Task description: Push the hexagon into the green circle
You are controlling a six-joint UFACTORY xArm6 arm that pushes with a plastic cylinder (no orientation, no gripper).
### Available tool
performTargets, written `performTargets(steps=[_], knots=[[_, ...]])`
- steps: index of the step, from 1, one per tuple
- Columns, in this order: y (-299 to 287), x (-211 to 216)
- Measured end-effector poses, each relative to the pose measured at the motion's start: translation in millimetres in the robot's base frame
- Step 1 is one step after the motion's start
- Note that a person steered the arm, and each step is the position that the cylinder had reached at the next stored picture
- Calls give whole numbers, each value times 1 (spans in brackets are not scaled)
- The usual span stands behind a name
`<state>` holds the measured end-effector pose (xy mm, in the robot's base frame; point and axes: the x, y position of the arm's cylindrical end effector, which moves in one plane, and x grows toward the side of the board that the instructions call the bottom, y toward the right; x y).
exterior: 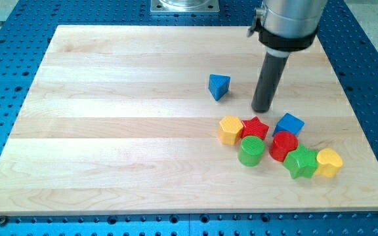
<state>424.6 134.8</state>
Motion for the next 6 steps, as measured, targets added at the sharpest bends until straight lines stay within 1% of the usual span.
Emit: performTargets(steps=[1, 2, 3, 4, 5, 6], knots=[[29, 0], [31, 32], [18, 61], [-7, 55], [-79, 37], [-140, 67]])
